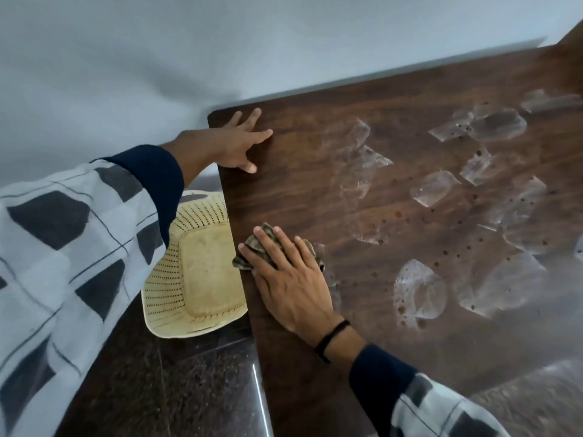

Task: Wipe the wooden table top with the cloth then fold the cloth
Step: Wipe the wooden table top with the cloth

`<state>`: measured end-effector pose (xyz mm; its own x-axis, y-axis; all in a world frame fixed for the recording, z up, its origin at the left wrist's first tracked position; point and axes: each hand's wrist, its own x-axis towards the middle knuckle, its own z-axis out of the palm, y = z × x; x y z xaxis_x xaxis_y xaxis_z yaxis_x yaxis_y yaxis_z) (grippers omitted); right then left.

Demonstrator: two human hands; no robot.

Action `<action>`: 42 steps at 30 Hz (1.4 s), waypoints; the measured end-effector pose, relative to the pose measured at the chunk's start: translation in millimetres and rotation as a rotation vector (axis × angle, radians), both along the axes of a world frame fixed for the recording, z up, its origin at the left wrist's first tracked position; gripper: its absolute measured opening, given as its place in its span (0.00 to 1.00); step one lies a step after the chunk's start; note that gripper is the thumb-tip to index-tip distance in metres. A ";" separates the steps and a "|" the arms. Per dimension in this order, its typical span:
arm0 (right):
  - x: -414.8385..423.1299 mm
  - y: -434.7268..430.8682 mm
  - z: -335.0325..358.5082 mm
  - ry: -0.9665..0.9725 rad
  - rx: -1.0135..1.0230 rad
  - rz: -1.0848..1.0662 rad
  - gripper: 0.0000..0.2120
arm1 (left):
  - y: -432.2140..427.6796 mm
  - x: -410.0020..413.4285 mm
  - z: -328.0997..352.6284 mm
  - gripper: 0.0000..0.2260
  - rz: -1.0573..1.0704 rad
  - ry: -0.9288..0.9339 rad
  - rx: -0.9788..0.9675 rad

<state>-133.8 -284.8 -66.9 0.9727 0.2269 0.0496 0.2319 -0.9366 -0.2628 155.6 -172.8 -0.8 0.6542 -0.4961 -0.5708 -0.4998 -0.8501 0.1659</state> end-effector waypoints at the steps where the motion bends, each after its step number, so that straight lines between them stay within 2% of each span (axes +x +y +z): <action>1: 0.3 0.4 -0.4 -0.007 0.001 -0.002 0.23 | -3.8 -6.4 1.5 0.45 0.003 0.031 -0.013; 4: 1.0 0.0 -0.7 -0.006 -0.002 0.002 0.23 | -13.1 -29.3 -0.8 0.55 0.009 0.132 0.040; 7: -1.1 -1.1 4.9 0.014 -0.002 0.006 0.23 | -12.3 -37.4 -6.2 0.59 -0.001 0.106 0.053; 13: -45.0 -5.2 5.8 0.059 0.007 0.169 0.24 | -6.6 -35.4 -13.2 0.57 0.004 0.019 -0.009; 15: -34.4 -13.1 7.7 0.045 -0.001 0.209 0.23 | -6.8 -37.2 -14.8 0.56 0.027 0.008 -0.025; 21: 30.2 -9.6 10.3 0.074 -0.054 0.027 0.24 | -6.0 -53.7 -16.3 0.51 0.089 -0.098 -0.040; 25: 27.2 -9.5 8.7 0.060 -0.039 0.025 0.24 | -0.6 -75.8 -14.4 0.44 0.146 -0.170 -0.059; 30: 29.3 -7.7 13.8 0.103 -0.022 0.033 0.24 | 4.6 -96.1 -11.8 0.39 0.230 -0.147 -0.034; 34: -1.2 -5.0 18.2 0.111 0.001 0.059 0.24 | -6.1 -106.0 -2.1 0.41 0.228 -0.145 0.048; 38: -79.7 -11.1 13.8 0.073 -0.020 0.159 0.24 | -9.9 -106.7 2.6 0.42 0.248 -0.116 0.055; 42: -72.8 -17.6 14.4 0.100 -0.017 0.180 0.24 | -10.6 -104.2 -3.4 0.48 0.268 -0.089 0.061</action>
<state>-206.6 -302.4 -52.5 0.9161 0.3977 -0.0507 0.3696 -0.8869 -0.2772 51.5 -183.5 -4.1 0.8064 -0.2649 -0.5287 -0.2660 -0.9610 0.0758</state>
